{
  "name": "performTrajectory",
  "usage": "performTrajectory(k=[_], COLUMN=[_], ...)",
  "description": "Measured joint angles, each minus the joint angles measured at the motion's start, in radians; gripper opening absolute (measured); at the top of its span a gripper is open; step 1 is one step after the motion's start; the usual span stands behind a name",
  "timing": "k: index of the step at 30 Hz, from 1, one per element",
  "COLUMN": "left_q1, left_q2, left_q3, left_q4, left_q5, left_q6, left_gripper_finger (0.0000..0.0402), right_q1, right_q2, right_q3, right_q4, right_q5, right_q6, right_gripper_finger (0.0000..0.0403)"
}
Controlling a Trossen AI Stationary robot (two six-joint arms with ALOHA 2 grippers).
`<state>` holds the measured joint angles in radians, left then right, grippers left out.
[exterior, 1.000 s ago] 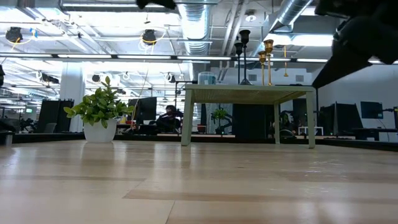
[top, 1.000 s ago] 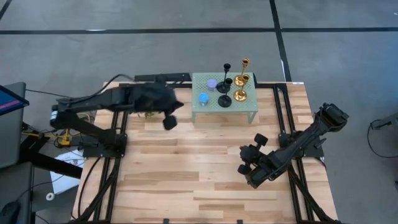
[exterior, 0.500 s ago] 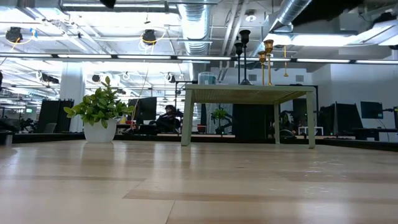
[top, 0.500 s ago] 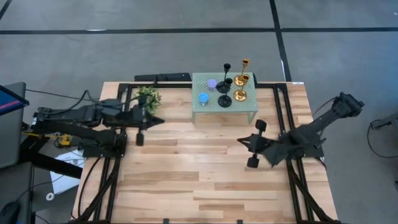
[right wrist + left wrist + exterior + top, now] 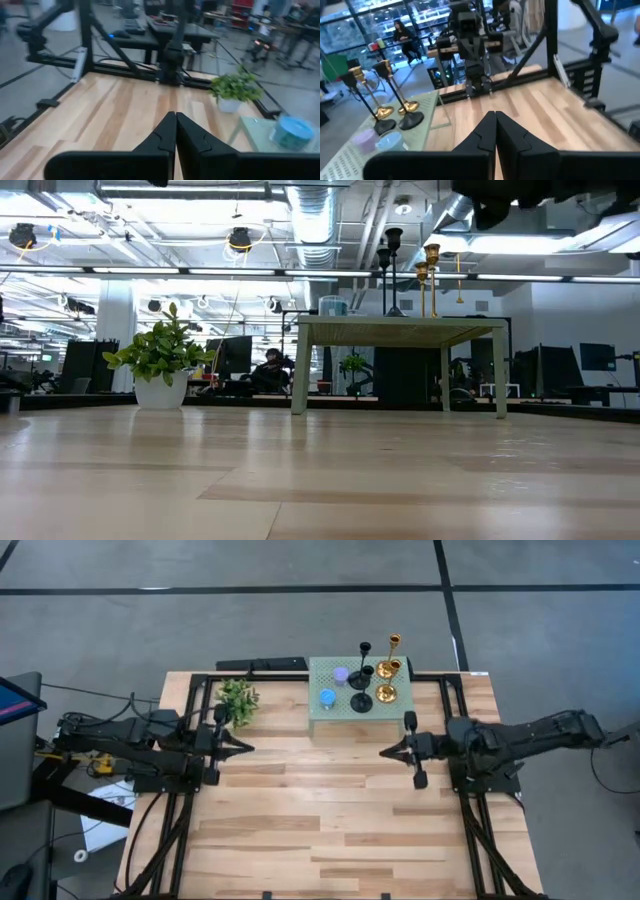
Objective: Pick & Place candle stick holders
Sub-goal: Return to Home Position
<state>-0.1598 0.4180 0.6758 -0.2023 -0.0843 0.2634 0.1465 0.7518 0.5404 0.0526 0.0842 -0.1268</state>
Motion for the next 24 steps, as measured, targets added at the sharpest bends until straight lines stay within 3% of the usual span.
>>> performTrajectory(k=[3, 7, 12, 18, 24], left_q1=[-0.015, -0.017, -0.017, -0.017, -0.017], left_q2=[0.001, -0.009, -0.100, -0.290, -0.421], left_q3=[-0.013, -0.019, -0.019, -0.018, -0.083], left_q4=[0.001, -0.004, -0.006, -0.073, -0.119], left_q5=[-0.069, -0.165, -0.131, -0.072, -0.075], left_q6=[0.046, 0.048, 0.047, 0.038, 0.028], left_gripper_finger=[0.0003, 0.0005, 0.0003, 0.0005, 0.0005], right_q1=[-0.098, -0.198, -0.249, -0.240, -0.232], right_q2=[-0.009, -0.029, -0.089, -0.184, -0.254], right_q3=[0.000, 0.000, -0.001, -0.007, -0.007], right_q4=[-0.001, -0.033, -0.100, -0.121, -0.185], right_q5=[-0.113, -0.137, -0.144, -0.144, -0.140], right_q6=[-0.037, -0.025, -0.024, -0.029, -0.028], right_gripper_finger=[0.0000, 0.0000, 0.0000, 0.0000, 0.0000])
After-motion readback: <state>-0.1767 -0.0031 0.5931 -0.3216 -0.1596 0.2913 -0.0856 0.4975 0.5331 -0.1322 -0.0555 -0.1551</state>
